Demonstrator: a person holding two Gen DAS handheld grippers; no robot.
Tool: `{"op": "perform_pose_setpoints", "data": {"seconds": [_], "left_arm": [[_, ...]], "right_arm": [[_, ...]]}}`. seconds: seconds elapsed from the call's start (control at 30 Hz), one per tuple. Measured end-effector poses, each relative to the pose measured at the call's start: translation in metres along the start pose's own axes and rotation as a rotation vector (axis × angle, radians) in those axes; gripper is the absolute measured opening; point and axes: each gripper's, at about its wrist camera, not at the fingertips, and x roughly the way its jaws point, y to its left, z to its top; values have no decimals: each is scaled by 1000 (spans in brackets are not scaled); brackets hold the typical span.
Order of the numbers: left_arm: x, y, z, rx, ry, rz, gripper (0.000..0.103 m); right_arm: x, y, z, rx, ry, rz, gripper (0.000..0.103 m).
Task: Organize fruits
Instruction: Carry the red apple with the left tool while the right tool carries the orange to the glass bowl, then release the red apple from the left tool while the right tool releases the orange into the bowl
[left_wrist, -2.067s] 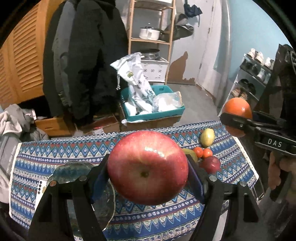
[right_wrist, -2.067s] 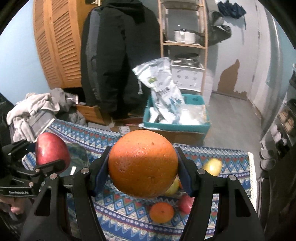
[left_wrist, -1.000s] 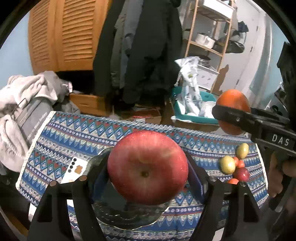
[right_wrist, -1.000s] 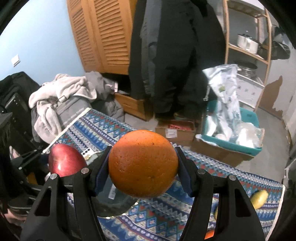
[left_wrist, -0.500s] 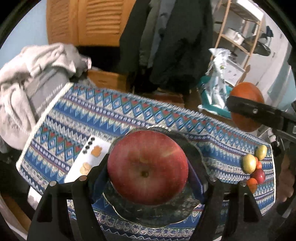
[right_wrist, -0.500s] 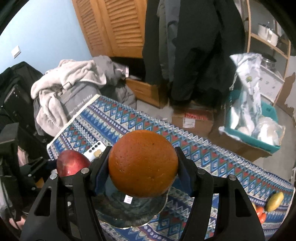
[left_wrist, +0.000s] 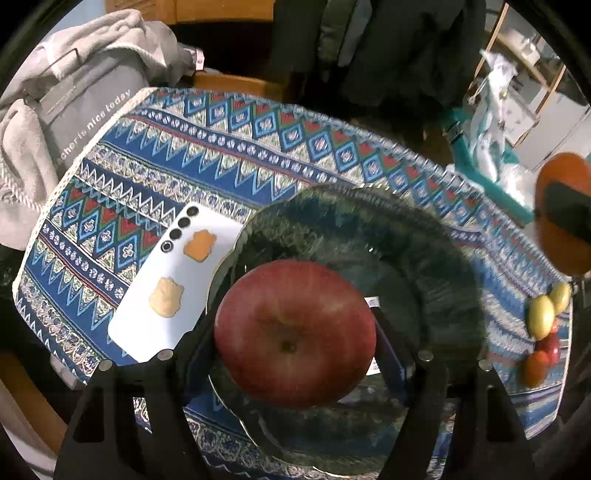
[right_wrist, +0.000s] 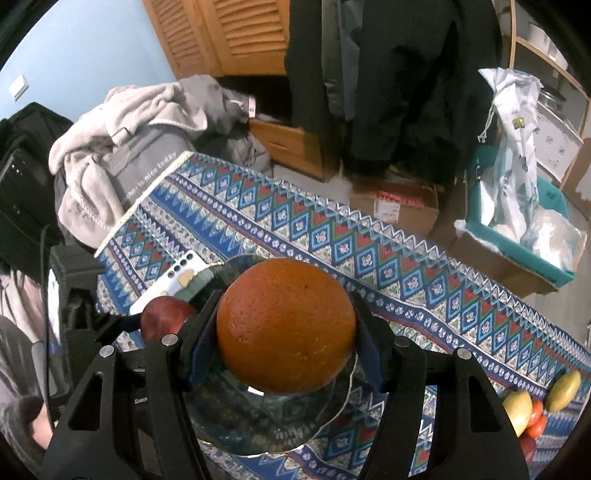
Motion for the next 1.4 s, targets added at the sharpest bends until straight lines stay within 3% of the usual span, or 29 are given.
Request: {"op": "perform_pose_setpoints", "data": {"seconds": [0.47,0.7,1.23,1.4], "left_arm": [[36,0,-10,11,95,32,78],[1,3,-2,4,-21,20,83],[-24,26,1,-61,-54,9,83],[-25,26,0,-65,-53,5,83]], "right_arm": [[26,0,-11,-4,72,-6,65],[42,-1,-17,1,118,6,65],[101,3,-42,-31,253,23,66],[98,-1,-40,-17,229,30,67]]}}
